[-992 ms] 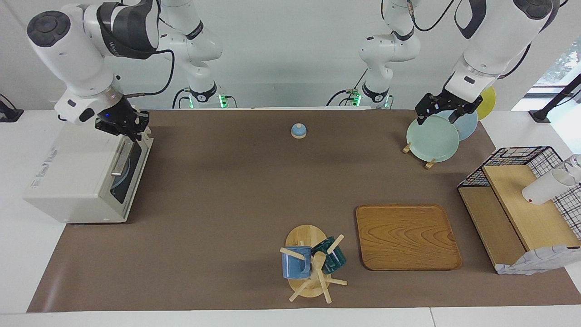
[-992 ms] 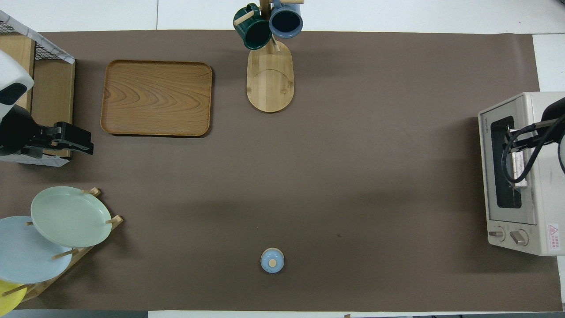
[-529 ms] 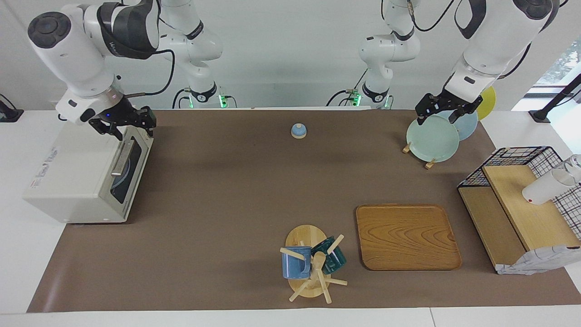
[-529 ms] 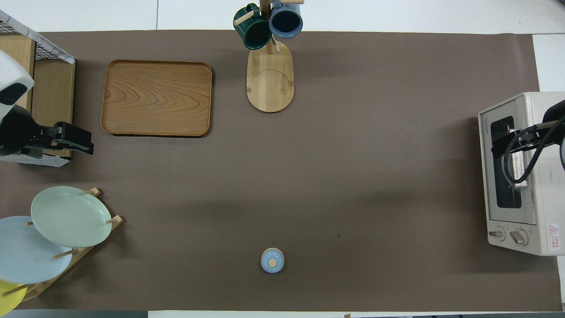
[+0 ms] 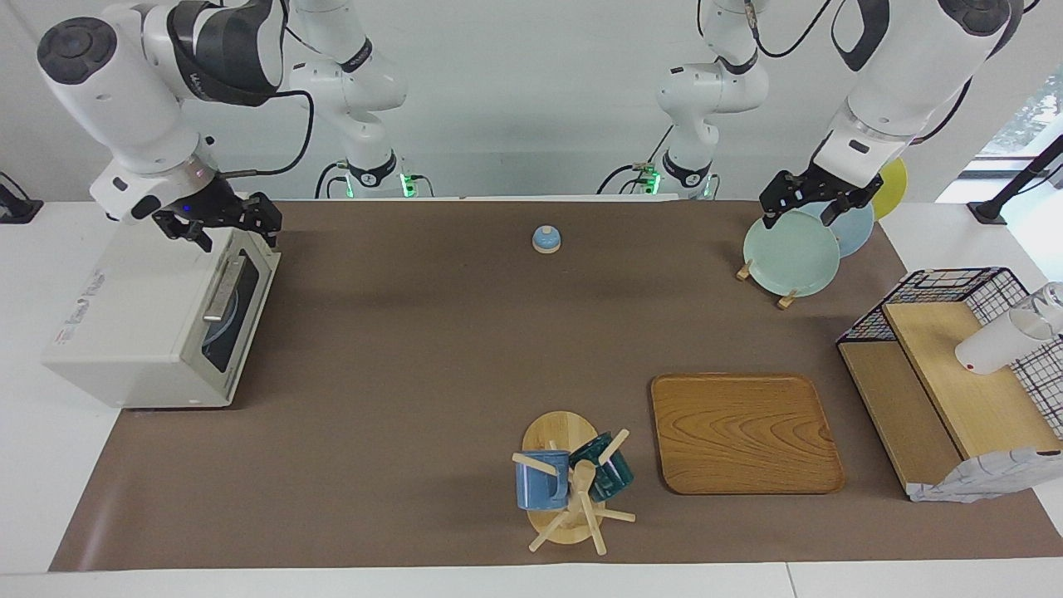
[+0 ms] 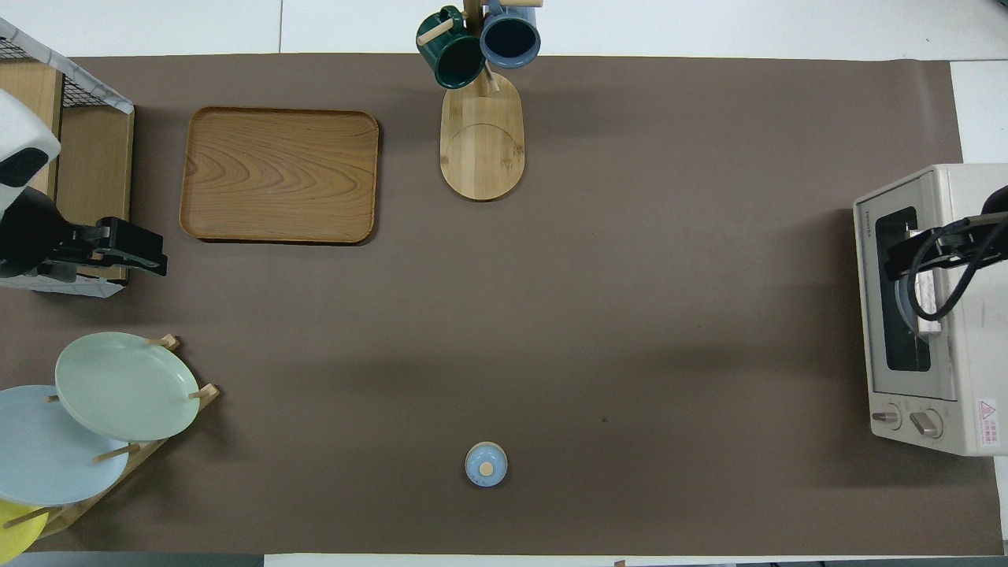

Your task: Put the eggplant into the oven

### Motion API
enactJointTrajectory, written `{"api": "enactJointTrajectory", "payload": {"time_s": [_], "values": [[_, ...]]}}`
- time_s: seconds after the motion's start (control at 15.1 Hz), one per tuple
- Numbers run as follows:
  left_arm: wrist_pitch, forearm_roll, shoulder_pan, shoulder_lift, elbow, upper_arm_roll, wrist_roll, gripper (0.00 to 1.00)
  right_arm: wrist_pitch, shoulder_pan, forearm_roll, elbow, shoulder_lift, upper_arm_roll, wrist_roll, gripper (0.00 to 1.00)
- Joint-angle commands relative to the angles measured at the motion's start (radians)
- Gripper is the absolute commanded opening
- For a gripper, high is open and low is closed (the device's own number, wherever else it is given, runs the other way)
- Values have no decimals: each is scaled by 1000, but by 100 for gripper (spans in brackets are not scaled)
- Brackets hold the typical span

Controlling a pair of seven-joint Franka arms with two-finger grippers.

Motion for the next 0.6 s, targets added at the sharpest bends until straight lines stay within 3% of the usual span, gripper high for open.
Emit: {"api": "enactJointTrajectory", "payload": {"time_s": [0.0, 0.53], "values": [[-14, 16, 11, -2, -1, -11, 3, 100, -35, 1, 33, 35, 9, 1, 23, 100], [-14, 16, 11, -2, -1, -11, 2, 100, -17, 2, 51, 75, 29, 0, 26, 100]]}}
